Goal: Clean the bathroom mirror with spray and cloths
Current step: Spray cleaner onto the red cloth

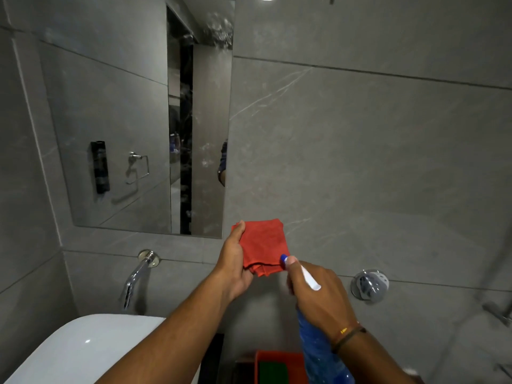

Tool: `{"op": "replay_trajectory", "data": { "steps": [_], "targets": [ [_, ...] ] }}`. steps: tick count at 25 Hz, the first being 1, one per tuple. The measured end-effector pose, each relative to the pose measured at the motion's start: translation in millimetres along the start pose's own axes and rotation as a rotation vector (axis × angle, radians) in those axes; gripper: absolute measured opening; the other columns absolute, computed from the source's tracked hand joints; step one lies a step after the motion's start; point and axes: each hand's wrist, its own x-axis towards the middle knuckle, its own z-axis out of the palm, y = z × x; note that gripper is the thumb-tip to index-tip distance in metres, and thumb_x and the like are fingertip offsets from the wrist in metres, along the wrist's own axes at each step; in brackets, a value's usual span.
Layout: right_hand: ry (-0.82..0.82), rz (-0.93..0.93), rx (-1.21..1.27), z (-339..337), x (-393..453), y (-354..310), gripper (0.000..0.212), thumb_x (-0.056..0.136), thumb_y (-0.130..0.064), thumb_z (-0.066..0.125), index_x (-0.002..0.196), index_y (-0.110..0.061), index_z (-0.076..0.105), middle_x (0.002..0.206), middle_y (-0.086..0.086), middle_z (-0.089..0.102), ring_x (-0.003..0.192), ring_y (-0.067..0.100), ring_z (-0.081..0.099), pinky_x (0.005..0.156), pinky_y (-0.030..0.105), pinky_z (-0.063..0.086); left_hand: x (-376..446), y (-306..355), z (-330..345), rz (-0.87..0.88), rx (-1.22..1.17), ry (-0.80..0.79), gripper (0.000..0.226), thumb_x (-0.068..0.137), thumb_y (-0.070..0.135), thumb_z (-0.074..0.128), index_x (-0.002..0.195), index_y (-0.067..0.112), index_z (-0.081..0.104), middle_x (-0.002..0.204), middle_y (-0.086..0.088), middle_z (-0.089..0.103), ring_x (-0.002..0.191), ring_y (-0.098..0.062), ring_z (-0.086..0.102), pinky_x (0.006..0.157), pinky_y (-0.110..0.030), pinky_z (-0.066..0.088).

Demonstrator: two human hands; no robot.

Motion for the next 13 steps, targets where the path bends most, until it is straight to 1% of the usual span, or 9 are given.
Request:
{"op": "replay_trajectory", "data": {
  "steps": [1, 2, 3, 4, 6, 7, 9, 10, 13],
  "targets": [
    [0.041, 0.027, 0.058, 1, -2, 13, 0.064, 0.108, -0.064, 0.036, 0.072, -0.017, 0.061, 0.066, 0.003, 0.064, 0.066, 0.024, 0.065, 0.075, 0.044, 0.053, 5, -4, -2, -0.009, -0.008, 0.010, 0.048, 0.105, 0.055, 0.044, 0.108, 0.018, 0.074, 0.097, -0.007, 0.085, 0.082, -0.026, 0.082, 0.094, -0.054, 0.060],
    [0.089, 0.084, 0.161, 1, -1, 28, 0.063, 0.110, -0.064, 0.038, 0.076, -0.018, 0.064, 0.072, 0.003, 0.068, 0.066, 0.025, 0.068, 0.072, 0.041, 0.056, 10, -7, -4, -0.017, -0.015, 0.019, 0.047, 0.105, 0.054, 0.044, 0.107, 0.018, 0.075, 0.096, -0.006, 0.085, 0.082, -0.025, 0.082, 0.097, -0.054, 0.059],
    [0.140, 0.160, 0.286, 3, -1, 51, 0.060, 0.112, -0.061, 0.043, 0.080, -0.017, 0.067, 0.080, 0.006, 0.072, 0.067, 0.028, 0.072, 0.067, 0.036, 0.058, 17, -13, -8, -0.037, -0.025, 0.024, 0.048, 0.105, 0.053, 0.043, 0.105, 0.018, 0.076, 0.095, -0.005, 0.085, 0.081, -0.024, 0.082, 0.093, -0.052, 0.060],
    [0.183, 0.238, 0.408, 5, 0, 75, 0.054, 0.113, -0.055, 0.048, 0.085, -0.014, 0.069, 0.087, 0.010, 0.073, 0.070, 0.031, 0.073, 0.063, 0.032, 0.059, 24, -18, -12, -0.058, -0.046, 0.031, 0.050, 0.106, 0.052, 0.043, 0.101, 0.017, 0.079, 0.095, -0.005, 0.085, 0.081, -0.023, 0.082, 0.085, -0.048, 0.063],
    [0.212, 0.389, 0.615, 16, -3, 135, 0.037, 0.115, -0.035, 0.054, 0.095, -0.007, 0.069, 0.097, 0.020, 0.071, 0.078, 0.033, 0.071, 0.061, 0.029, 0.063, 38, -33, -22, -0.095, -0.080, 0.043, 0.058, 0.105, 0.051, 0.042, 0.092, 0.017, 0.086, 0.099, -0.008, 0.084, 0.083, -0.025, 0.082, 0.071, -0.045, 0.066],
    [0.212, 0.435, 0.676, 25, -7, 156, 0.027, 0.114, -0.026, 0.056, 0.098, -0.008, 0.068, 0.097, 0.021, 0.067, 0.082, 0.031, 0.069, 0.064, 0.029, 0.065, 41, -38, -30, -0.104, -0.086, 0.047, 0.057, 0.105, 0.052, 0.043, 0.094, 0.018, 0.087, 0.106, -0.011, 0.083, 0.089, -0.028, 0.082, 0.072, -0.048, 0.066],
    [0.208, 0.493, 0.675, 54, -17, 215, 0.010, 0.109, -0.010, 0.065, 0.100, -0.016, 0.065, 0.098, 0.020, 0.060, 0.087, 0.026, 0.064, 0.073, 0.027, 0.062, 53, -60, -43, -0.124, -0.108, 0.094, 0.051, 0.103, 0.052, 0.046, 0.116, 0.017, 0.080, 0.116, -0.015, 0.081, 0.103, -0.035, 0.079, 0.087, -0.058, 0.063],
    [0.192, 0.518, 0.607, 73, -23, 244, 0.015, 0.104, -0.003, 0.070, 0.103, -0.016, 0.064, 0.101, 0.018, 0.059, 0.091, 0.026, 0.061, 0.079, 0.029, 0.059, 56, -70, -51, -0.128, -0.118, 0.121, 0.048, 0.102, 0.051, 0.048, 0.122, 0.017, 0.075, 0.116, -0.015, 0.081, 0.103, -0.035, 0.079, 0.088, -0.058, 0.062],
    [0.044, 0.626, 0.402, 132, -37, 326, 0.045, 0.094, 0.006, 0.080, 0.132, -0.005, 0.058, 0.127, 0.019, 0.056, 0.116, 0.029, 0.057, 0.104, 0.043, 0.051, 69, -105, -69, -0.155, -0.170, 0.220, 0.040, 0.101, 0.051, 0.052, 0.114, 0.020, 0.075, 0.106, -0.010, 0.083, 0.088, -0.029, 0.082, 0.076, -0.054, 0.065]
  ]
}}
